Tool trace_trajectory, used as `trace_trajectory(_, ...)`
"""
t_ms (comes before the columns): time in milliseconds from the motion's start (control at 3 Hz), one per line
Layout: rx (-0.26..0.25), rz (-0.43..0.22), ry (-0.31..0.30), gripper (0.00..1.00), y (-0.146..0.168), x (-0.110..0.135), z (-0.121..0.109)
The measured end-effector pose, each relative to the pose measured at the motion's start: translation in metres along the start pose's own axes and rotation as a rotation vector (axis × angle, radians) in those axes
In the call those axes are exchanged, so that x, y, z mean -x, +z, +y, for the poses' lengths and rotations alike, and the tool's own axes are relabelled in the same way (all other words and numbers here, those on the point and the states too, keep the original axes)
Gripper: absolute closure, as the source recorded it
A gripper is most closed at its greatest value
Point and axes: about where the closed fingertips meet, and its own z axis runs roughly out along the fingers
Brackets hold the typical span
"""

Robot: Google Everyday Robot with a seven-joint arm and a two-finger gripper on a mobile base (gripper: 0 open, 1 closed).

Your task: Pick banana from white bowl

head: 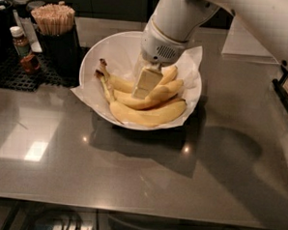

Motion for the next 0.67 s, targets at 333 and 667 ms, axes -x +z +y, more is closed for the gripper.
trace_trajectory(333, 0.000, 0.000, 0.000, 0.45, 0.000, 0.000, 0.000)
trace_trajectory(667, -0.004, -0.062, 0.028, 0.46, 0.011, -0.015, -0.004)
